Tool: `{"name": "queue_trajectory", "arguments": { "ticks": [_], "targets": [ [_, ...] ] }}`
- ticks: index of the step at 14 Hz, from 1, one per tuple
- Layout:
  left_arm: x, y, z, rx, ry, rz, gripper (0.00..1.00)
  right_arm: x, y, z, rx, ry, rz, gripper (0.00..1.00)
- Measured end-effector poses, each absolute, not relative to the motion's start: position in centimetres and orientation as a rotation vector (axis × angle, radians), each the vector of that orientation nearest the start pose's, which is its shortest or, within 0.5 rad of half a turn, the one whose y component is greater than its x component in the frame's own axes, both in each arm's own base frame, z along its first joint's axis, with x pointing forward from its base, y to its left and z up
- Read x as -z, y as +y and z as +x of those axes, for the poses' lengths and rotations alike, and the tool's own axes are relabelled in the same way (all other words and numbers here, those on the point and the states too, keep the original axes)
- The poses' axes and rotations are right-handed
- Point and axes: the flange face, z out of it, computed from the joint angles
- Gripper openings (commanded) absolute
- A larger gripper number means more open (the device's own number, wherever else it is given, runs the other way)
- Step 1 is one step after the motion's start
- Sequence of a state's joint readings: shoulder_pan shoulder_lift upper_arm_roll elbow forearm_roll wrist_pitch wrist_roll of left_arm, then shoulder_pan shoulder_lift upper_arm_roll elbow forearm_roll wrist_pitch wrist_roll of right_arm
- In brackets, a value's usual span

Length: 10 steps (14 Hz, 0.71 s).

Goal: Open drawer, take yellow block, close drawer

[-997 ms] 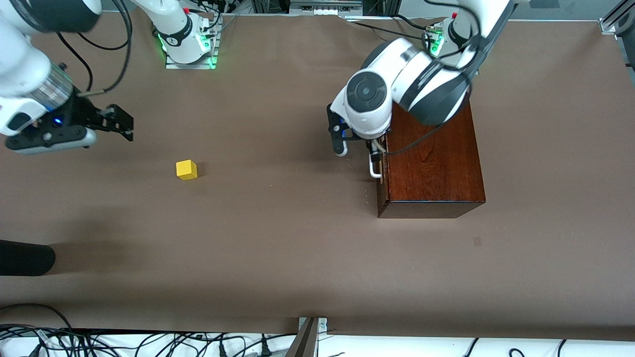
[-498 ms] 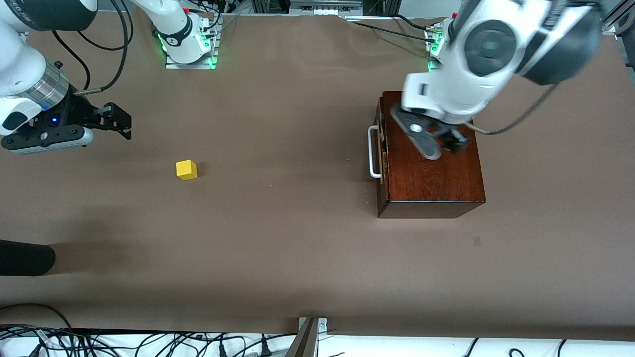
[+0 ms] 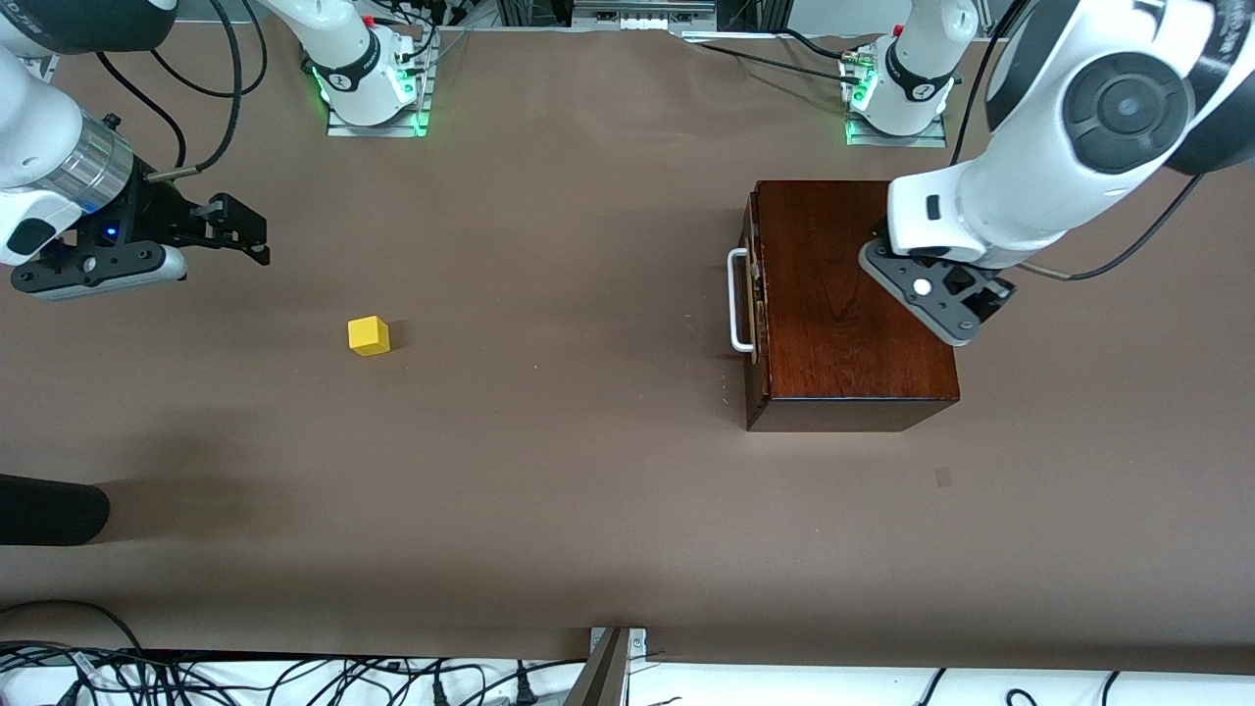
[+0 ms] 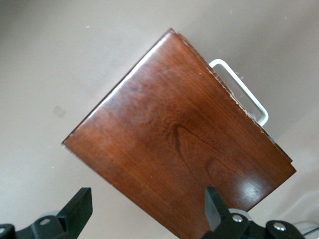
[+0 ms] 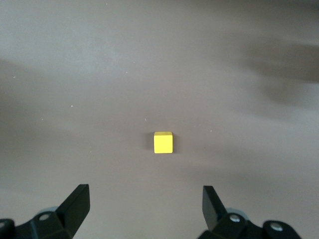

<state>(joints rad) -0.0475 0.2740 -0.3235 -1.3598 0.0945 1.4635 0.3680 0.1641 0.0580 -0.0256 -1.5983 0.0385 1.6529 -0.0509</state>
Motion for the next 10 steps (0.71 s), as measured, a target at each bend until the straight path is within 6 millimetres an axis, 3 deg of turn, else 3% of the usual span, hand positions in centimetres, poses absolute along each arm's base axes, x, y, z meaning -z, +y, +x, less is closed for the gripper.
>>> {"name": "queue_trajectory", "arguments": {
  "ticks": [5, 10],
  "targets": [
    [-61.0, -15.2, 59.5, -0.175, 0.921, -2.984, 1.0, -58.5, 7.2, 57.0, -0.057, -0.311, -3.13, 1.0],
    [-61.2, -12.3, 60.1, -0.153, 0.449, -3.129, 1.0, -57.9, 7.1, 57.3, -0.072, -0.318, -3.14, 1.0]
  ]
}}
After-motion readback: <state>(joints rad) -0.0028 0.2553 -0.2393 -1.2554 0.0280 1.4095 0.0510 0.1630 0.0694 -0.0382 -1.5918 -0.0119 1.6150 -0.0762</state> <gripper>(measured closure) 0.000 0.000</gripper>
